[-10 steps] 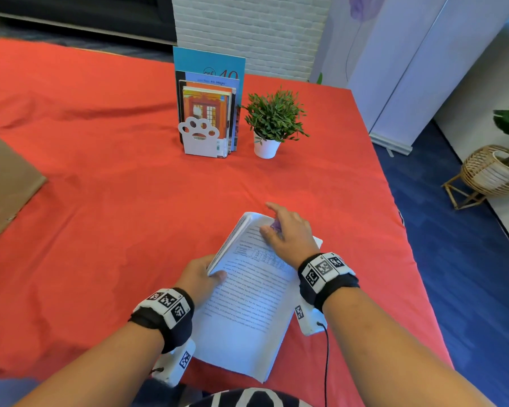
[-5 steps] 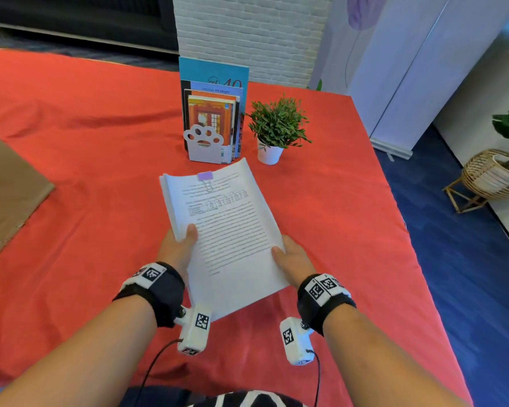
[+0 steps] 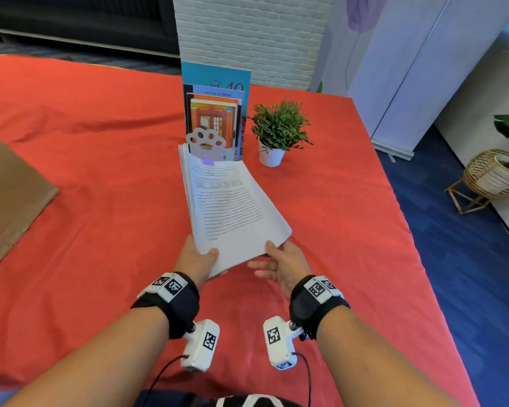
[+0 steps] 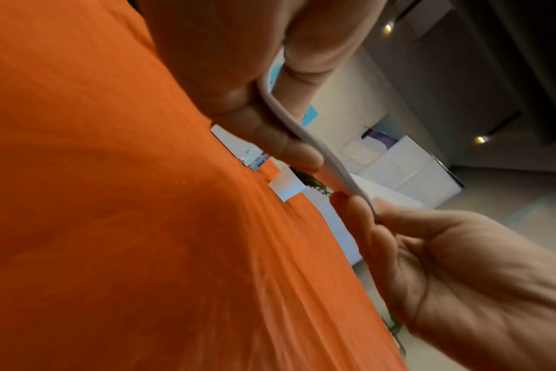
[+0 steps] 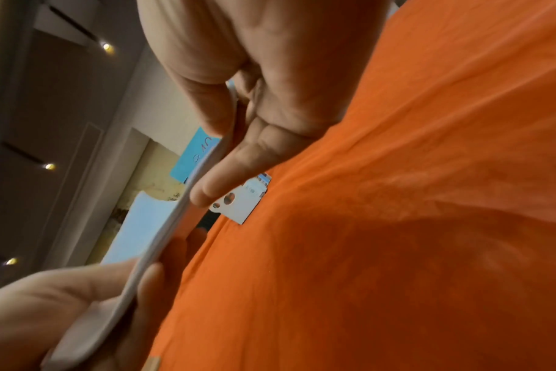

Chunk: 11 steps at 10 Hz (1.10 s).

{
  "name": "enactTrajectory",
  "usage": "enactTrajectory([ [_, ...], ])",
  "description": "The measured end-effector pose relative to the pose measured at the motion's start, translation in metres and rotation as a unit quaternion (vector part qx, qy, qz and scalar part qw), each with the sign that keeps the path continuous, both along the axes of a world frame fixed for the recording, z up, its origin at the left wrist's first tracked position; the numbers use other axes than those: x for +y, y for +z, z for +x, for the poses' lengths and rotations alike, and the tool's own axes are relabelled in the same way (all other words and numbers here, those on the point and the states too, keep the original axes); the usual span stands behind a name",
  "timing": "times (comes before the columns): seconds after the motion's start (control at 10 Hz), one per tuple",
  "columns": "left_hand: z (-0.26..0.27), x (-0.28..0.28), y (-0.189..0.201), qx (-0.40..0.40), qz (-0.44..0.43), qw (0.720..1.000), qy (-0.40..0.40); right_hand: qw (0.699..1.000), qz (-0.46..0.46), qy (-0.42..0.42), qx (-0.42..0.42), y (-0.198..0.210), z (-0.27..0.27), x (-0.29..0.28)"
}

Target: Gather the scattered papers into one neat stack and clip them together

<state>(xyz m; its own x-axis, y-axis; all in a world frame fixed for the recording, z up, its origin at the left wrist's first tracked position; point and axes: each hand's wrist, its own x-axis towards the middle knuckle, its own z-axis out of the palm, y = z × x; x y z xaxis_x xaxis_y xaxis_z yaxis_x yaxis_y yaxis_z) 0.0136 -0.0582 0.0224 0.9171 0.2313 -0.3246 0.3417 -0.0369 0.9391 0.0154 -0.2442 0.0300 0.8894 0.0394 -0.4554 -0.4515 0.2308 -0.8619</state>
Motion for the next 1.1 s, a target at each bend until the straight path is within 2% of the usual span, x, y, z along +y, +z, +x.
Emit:
enactTrajectory([
  [0.1,-0.006,-0.008,0.002,0.056,-0.109,0.990,-0.063,0.998,-0.020,-0.058,0.022,-0.004,0.003,-0.006],
  [0.2,-0.010,-0.007,-0.005,0.094,-0.052,0.986,-0.124,0.986,-0.010,-0.158,0.046,-0.010,0.010,-0.033],
  [0.3,-0.008,0.016,-0.032,0.097,0.262,0.948,-0.151,0.968,-0.017,-0.243,0.056,-0.022,0.011,-0.063],
  [0.4,-0.011,0.045,-0.060,0.189,0.412,0.879,-0.147,0.942,-0.019,-0.326,0.073,-0.038,0.013,-0.088],
  [0.5,-0.014,0.060,-0.075,0.245,0.416,0.861,-0.158,0.923,-0.026,-0.370,0.103,-0.054,0.023,-0.106],
  [0.6,-0.016,0.066,-0.080,0.282,0.410,0.848,-0.182,0.920,-0.050,-0.365,0.132,-0.067,0.037,-0.116],
  [0.7,-0.019,0.065,-0.080,0.295,0.403,0.847,-0.184,0.921,-0.068,-0.346,0.168,-0.071,0.051,-0.125],
  [0.8,-0.021,0.063,-0.077,0.297,0.405,0.844,-0.189,0.919,-0.075,-0.345,0.176,-0.059,0.066,-0.130],
  [0.9,-0.024,0.062,-0.072,0.303,0.401,0.843,-0.191,0.897,-0.398,-0.134,0.138,-0.040,0.063,-0.122],
  [1.0,-0.024,0.063,-0.073,0.303,0.391,0.849,-0.185,0.907,-0.385,-0.129,0.115,-0.027,0.062,-0.117],
  [1.1,-0.023,0.063,-0.071,0.302,0.387,0.852,-0.185,0.895,-0.437,-0.034,0.079,-0.025,0.056,-0.112],
])
